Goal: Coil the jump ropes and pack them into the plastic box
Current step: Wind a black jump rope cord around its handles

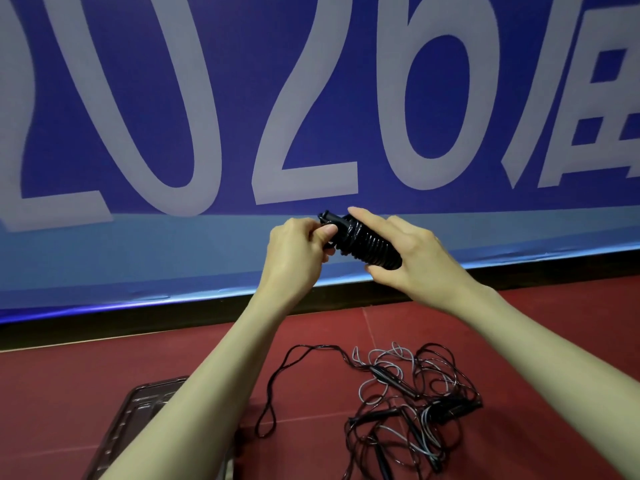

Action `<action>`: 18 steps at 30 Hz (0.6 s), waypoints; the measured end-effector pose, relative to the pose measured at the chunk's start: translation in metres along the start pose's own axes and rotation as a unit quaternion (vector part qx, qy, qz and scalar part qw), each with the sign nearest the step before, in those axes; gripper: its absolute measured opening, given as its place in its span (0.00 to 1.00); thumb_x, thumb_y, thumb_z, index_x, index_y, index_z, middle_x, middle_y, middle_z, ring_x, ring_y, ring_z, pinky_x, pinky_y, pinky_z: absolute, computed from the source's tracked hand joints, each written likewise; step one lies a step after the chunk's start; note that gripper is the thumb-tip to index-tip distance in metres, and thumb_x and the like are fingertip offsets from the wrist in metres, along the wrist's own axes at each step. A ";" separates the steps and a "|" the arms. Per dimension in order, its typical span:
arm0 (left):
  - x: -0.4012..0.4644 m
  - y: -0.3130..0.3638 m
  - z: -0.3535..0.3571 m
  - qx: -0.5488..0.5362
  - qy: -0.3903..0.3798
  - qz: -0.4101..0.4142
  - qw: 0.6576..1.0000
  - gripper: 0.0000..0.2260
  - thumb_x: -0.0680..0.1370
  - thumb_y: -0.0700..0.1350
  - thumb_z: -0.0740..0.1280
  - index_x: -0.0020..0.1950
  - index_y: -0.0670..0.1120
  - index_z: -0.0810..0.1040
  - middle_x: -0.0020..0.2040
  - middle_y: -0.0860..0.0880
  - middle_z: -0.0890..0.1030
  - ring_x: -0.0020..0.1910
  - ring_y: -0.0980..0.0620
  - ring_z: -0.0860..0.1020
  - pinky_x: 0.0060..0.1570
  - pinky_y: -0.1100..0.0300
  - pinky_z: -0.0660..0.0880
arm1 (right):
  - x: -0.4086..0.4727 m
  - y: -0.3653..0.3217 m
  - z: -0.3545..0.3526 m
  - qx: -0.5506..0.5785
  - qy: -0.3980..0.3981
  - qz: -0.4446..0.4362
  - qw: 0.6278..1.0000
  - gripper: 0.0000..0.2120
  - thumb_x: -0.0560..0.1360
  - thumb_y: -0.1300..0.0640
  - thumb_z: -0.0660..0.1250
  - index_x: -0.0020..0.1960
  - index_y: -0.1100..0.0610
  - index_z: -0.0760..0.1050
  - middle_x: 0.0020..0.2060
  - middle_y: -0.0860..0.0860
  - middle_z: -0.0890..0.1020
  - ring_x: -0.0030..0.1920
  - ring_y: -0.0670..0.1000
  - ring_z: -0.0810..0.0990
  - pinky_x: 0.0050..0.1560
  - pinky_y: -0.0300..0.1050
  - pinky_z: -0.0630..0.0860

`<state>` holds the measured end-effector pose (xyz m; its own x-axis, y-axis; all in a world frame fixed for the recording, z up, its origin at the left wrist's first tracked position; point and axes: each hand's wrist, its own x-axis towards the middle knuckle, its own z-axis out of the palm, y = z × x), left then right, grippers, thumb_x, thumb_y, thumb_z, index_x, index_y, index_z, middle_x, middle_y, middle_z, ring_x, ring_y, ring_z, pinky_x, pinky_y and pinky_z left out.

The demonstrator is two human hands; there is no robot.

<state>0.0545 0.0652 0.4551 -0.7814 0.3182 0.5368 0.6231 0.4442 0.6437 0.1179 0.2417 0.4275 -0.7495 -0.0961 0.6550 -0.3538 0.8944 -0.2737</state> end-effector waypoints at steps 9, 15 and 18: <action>0.001 0.000 0.000 0.029 -0.031 0.010 0.999 0.17 0.81 0.48 0.62 0.39 0.39 0.79 0.31 0.52 0.79 0.26 0.58 0.71 0.27 0.68 0.65 | -0.003 0.000 0.003 0.035 0.007 0.049 0.998 0.36 0.70 0.59 0.71 0.73 0.44 0.58 0.43 0.45 0.72 0.38 0.50 0.75 0.42 0.41 0.75; 0.010 0.001 -0.011 -0.119 -0.088 -0.014 0.989 0.17 0.81 0.51 0.61 0.35 0.48 0.76 0.27 0.56 0.72 0.27 0.57 0.66 0.32 0.62 0.64 | 0.005 -0.001 0.008 0.299 0.068 0.136 0.942 0.29 0.68 0.65 0.76 0.63 0.46 0.71 0.37 0.50 0.78 0.32 0.45 0.78 0.35 0.39 0.78; 0.009 -0.006 -0.004 -0.054 -0.073 -0.023 0.996 0.17 0.81 0.51 0.61 0.34 0.47 0.76 0.31 0.48 0.73 0.30 0.53 0.66 0.33 0.60 0.64 | 0.008 0.003 0.019 0.371 0.046 0.185 0.909 0.29 0.68 0.64 0.76 0.65 0.46 0.72 0.37 0.54 0.81 0.31 0.55 0.80 0.35 0.52 0.81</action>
<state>0.0439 0.0616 0.4580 -0.8003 0.4223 0.4257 0.5811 0.3707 0.7246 0.1002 0.2354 0.4183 -0.8554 0.2188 0.4694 -0.3934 0.3150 -0.8637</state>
